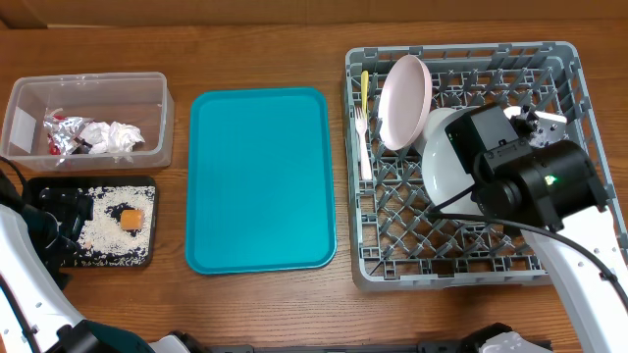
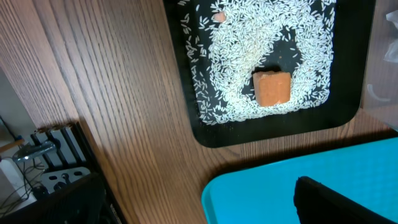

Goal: Sort waste into correct bins and load items into the dishwasher rack
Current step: 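Stand the white plate upright in the rack slots beside the bowl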

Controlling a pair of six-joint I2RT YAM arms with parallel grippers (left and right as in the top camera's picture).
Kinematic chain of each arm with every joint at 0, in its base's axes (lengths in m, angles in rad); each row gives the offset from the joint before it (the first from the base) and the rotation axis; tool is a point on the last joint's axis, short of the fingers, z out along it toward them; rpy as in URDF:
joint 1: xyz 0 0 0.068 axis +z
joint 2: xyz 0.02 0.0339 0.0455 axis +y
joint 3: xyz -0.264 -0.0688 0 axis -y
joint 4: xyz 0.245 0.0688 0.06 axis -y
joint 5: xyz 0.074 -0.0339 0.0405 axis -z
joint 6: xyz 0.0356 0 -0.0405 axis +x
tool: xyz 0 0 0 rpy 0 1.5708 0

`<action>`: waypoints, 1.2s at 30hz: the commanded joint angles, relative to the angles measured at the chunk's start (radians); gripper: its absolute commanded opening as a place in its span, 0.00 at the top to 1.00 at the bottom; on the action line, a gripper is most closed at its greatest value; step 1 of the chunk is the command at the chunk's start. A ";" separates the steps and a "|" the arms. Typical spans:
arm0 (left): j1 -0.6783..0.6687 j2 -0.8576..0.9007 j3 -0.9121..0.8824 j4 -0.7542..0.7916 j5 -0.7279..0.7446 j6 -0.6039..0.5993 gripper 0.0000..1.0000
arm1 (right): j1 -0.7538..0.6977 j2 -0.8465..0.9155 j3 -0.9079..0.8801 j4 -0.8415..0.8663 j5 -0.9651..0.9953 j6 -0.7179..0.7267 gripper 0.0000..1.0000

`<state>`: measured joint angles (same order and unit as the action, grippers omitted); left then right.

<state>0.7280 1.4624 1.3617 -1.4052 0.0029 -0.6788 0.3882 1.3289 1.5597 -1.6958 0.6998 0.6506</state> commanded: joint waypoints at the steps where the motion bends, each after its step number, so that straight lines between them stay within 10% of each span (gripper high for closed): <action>1: -0.002 -0.011 -0.002 0.000 -0.011 -0.009 0.00 | 0.023 0.016 0.009 0.002 0.102 0.024 0.96; 36: -0.002 -0.011 -0.002 0.000 -0.011 -0.009 0.00 | 0.171 0.169 -0.111 0.002 0.242 0.036 0.96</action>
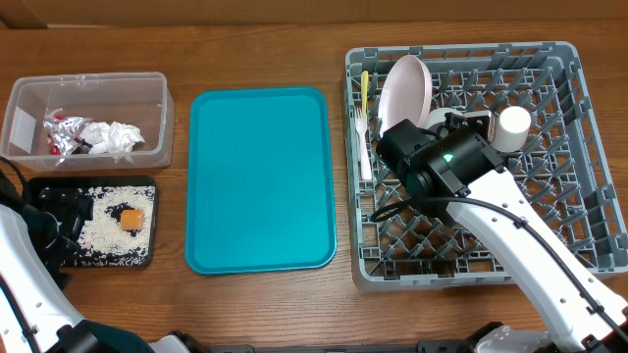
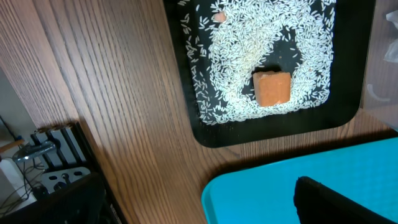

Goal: Sort waste into correct bins and load items into the dishwasher rack
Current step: 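Stand the white plate upright in the rack slots beside the bowl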

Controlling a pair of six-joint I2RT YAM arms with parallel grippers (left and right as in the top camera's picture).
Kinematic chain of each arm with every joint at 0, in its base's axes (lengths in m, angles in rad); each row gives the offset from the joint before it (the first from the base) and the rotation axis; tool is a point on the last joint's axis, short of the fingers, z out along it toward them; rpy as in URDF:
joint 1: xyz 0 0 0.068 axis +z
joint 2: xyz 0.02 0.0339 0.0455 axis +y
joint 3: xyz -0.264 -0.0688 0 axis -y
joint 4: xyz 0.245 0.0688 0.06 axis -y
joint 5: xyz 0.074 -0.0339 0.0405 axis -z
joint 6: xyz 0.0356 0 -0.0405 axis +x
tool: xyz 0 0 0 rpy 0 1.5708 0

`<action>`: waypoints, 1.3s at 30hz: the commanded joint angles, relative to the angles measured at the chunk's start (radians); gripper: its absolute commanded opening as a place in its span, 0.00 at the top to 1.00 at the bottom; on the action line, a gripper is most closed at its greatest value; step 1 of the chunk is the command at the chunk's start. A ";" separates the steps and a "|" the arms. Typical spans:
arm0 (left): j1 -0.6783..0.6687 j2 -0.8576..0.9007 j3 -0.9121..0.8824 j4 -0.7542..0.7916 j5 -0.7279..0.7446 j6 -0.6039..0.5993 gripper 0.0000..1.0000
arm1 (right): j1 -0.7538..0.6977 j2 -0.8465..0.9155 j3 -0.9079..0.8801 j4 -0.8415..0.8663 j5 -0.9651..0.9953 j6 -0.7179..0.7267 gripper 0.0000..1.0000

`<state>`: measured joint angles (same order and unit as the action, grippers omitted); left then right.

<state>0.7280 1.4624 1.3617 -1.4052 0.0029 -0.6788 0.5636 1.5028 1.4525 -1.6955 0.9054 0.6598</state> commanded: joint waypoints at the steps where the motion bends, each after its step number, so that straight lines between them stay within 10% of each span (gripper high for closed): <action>1: -0.002 -0.011 -0.002 0.000 -0.011 -0.009 0.00 | -0.005 -0.005 -0.003 0.002 0.035 0.031 0.96; 26: -0.002 -0.011 -0.002 0.000 -0.011 -0.009 0.00 | -0.067 -0.004 -0.047 0.047 -0.074 0.059 0.94; 31: -0.002 -0.011 -0.002 0.000 -0.011 -0.009 0.00 | -0.053 -0.005 -0.046 0.035 -0.096 0.059 0.81; 33: -0.002 -0.011 -0.002 0.000 -0.011 -0.009 0.00 | -0.053 -0.005 -0.042 0.036 -0.100 0.068 0.52; 34: -0.002 -0.011 -0.002 0.000 -0.011 -0.009 0.00 | -0.053 -0.005 -0.028 0.030 -0.114 0.091 0.00; 39: -0.002 -0.011 -0.002 0.000 -0.011 -0.009 0.00 | -0.055 -0.011 0.093 0.002 -0.227 0.103 0.03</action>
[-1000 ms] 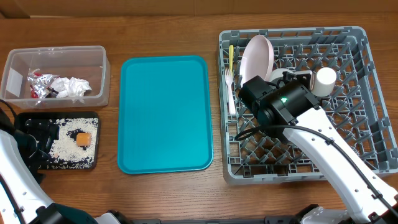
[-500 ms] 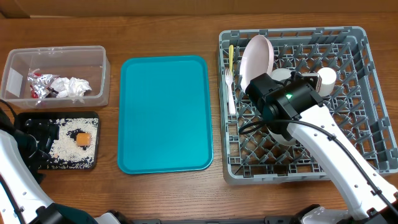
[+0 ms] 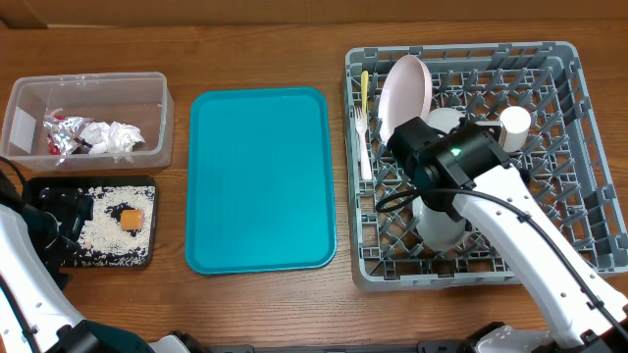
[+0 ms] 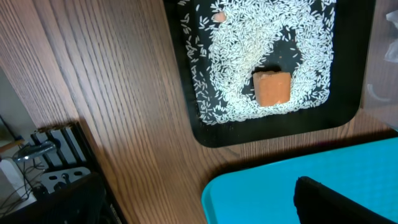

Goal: Sort waste into correct bins and load items into the dishwasher rack
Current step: 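Stand the white plate upright in the rack slots beside the bowl, then release the plate and withdraw the right gripper to the rack's front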

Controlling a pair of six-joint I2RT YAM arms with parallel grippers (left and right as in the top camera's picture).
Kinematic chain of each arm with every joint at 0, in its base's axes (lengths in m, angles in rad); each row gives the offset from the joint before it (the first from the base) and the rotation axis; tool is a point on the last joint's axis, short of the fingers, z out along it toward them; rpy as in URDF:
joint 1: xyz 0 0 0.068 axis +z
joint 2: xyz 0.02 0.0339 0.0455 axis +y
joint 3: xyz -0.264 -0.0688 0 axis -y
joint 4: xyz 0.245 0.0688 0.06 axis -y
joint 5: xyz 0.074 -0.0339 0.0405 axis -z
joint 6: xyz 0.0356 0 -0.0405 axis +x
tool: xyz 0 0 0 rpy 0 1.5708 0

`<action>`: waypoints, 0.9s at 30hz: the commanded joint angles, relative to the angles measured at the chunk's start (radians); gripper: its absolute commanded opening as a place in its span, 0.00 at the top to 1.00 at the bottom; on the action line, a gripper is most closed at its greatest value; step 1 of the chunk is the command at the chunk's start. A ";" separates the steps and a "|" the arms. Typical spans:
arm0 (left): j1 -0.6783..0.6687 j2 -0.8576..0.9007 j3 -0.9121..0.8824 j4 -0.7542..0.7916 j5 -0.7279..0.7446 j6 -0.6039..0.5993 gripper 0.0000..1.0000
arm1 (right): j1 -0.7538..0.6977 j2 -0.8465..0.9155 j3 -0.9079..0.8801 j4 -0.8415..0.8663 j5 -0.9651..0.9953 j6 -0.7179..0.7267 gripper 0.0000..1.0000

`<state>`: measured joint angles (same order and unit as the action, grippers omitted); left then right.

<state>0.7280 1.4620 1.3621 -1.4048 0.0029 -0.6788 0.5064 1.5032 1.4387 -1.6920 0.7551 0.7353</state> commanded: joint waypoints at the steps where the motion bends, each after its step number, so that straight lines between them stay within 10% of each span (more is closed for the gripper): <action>1: -0.002 -0.011 -0.002 0.000 -0.011 -0.009 0.00 | 0.002 -0.017 0.144 -0.002 -0.097 0.027 0.02; 11: -0.002 -0.011 -0.002 0.000 -0.011 -0.009 0.00 | -0.166 -0.104 0.526 0.011 -0.401 -0.056 0.00; 27: -0.002 -0.011 -0.002 0.000 -0.011 -0.009 0.00 | -0.190 -0.139 0.546 0.134 -0.587 -0.027 0.00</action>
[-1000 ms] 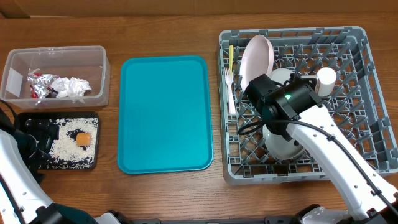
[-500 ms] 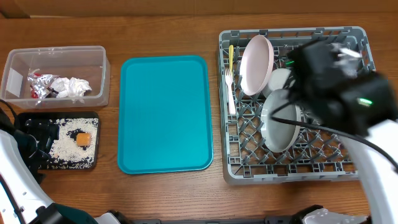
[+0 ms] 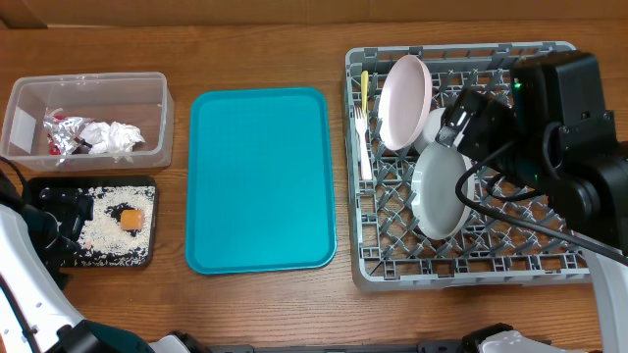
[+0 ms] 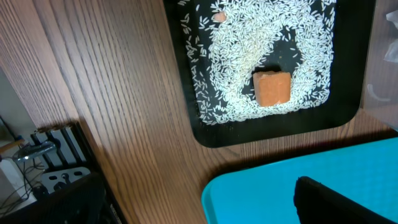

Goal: Sort waste into correct bins and load items into the dishwasher rack
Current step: 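Release the plate and withdraw the right gripper to the rack's front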

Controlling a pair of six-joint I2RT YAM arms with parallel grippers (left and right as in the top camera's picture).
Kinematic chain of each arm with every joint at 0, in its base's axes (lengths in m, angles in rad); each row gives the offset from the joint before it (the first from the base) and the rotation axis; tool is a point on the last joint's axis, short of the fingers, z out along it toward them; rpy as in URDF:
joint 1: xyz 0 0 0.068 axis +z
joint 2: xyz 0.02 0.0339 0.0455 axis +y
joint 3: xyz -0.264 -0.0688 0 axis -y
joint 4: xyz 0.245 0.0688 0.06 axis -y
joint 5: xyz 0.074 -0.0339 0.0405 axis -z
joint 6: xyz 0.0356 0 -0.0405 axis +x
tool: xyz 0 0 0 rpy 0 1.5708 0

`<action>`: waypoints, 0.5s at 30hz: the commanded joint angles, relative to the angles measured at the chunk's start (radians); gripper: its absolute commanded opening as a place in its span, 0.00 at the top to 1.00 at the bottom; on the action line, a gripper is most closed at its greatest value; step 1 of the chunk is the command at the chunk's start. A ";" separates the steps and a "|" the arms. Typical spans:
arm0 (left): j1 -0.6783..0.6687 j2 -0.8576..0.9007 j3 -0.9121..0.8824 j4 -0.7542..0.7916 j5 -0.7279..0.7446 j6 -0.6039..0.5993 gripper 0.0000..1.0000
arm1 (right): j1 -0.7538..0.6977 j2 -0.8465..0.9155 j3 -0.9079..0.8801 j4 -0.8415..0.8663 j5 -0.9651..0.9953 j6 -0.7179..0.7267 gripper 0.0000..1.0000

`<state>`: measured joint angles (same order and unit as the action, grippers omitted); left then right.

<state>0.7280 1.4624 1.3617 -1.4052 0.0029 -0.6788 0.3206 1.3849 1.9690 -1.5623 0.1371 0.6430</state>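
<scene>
A grey dishwasher rack [image 3: 589, 275] stands at the right. It holds a pink plate [image 3: 404, 98] on edge, a white bowl [image 3: 439, 191] leaning in the middle, and a white fork with a yellow utensil [image 3: 365, 127] on its left side. My right gripper [image 3: 463, 123] hovers at the bowl's upper rim, and its jaws are hidden by the arm. My left gripper [image 3: 61, 214] rests over the black tray [image 3: 44, 263] of rice with an orange cube [image 4: 272, 88]. Only one dark finger [image 4: 323, 202] shows in the left wrist view.
An empty teal tray [image 3: 260, 176] lies in the middle of the table. A clear bin [image 3: 20, 98] with crumpled wrappers [image 3: 93, 137] sits at the back left. The right arm's bulk [image 3: 564, 127] covers the rack's right part.
The right arm has moved from over the rack's middle to its right side. The white bowl now shows fully, leaning in the rack. The left arm has not moved.
The white bowl was at the right gripper over the rack's right-centre. Then the arm reached over the middle, hiding the bowl. Later the bowl showed low in the rack beneath the arm. Now it leans there with the arm drawn back right.
</scene>
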 commanded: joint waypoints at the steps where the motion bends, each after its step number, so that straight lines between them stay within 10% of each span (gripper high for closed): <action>1: -0.002 -0.011 -0.002 0.000 -0.011 -0.009 0.00 | -0.004 -0.033 0.016 -0.001 0.069 0.087 0.00; 15: -0.002 -0.011 -0.002 0.000 -0.011 -0.009 0.00 | -0.004 -0.478 -0.145 -0.131 0.298 0.228 0.03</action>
<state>0.7280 1.4624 1.3617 -1.4052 0.0029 -0.6788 0.3202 0.9810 1.9053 -1.6943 0.4088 0.8417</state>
